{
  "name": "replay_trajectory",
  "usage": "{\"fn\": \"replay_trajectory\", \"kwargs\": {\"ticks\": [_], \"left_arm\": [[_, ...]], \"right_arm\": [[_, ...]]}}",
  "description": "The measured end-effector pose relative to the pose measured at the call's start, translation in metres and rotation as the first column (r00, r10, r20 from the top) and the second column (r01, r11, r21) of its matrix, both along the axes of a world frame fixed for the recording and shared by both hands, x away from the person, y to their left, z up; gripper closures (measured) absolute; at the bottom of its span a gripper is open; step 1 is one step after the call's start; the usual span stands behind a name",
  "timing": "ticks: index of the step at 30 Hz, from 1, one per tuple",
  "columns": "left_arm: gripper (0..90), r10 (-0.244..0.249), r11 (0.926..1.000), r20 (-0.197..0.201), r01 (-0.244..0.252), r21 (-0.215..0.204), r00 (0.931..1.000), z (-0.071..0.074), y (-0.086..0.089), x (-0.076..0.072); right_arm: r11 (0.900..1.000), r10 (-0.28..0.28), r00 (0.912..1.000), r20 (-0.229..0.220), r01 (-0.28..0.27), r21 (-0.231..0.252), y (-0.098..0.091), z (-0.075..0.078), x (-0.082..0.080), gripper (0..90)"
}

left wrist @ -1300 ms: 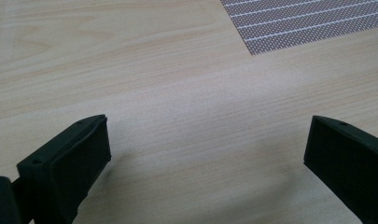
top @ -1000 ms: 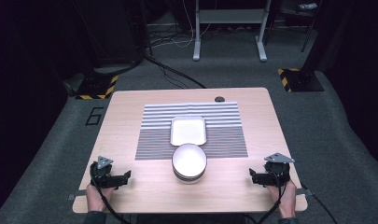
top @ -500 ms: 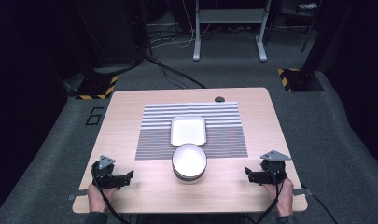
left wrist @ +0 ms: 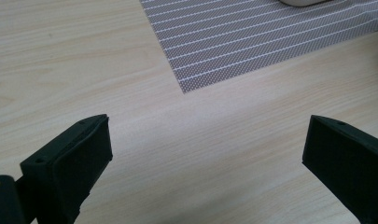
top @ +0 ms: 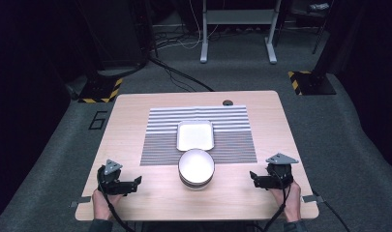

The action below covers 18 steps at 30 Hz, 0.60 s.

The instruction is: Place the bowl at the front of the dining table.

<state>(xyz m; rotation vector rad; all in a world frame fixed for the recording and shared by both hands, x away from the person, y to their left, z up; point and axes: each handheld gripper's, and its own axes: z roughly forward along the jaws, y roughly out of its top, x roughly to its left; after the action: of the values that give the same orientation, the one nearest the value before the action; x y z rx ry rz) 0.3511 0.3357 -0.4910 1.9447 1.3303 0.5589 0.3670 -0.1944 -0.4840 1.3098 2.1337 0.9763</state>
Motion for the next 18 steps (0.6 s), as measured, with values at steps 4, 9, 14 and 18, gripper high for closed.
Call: {"fn": "replay_trajectory", "kwargs": {"ticks": [4, 9, 14, 18], "left_arm": [[1.3, -0.014, 0.9999, 0.008, 0.014, 0.0, 0.9999, 0.003, -0.004, 0.001], [1.5, -0.033, 0.9994, 0.01, 0.033, 0.008, 0.9994, 0.007, -0.012, 0.002], [1.6, -0.051, 0.9987, 0.011, 0.051, 0.008, 0.9986, 0.01, -0.017, 0.002], [1.6, -0.069, 0.9976, 0.016, 0.068, 0.007, 0.9975, 0.012, -0.021, 0.003]], "right_arm": [[0.9999, 0.014, 0.9999, 0.008, -0.014, -0.001, 0.004, 0.005, 0.0, 6.3], [0.9997, 0.026, 0.9996, 0.008, -0.026, -0.001, 0.009, 0.009, 0.001, 6.6], [0.9989, 0.046, 0.9987, 0.02, -0.046, -0.005, 0.017, 0.013, 0.001, 6.8], [0.9982, 0.06, 0.9979, 0.024, -0.06, -0.007, 0.022, 0.015, 0.002, 7.0]]}}
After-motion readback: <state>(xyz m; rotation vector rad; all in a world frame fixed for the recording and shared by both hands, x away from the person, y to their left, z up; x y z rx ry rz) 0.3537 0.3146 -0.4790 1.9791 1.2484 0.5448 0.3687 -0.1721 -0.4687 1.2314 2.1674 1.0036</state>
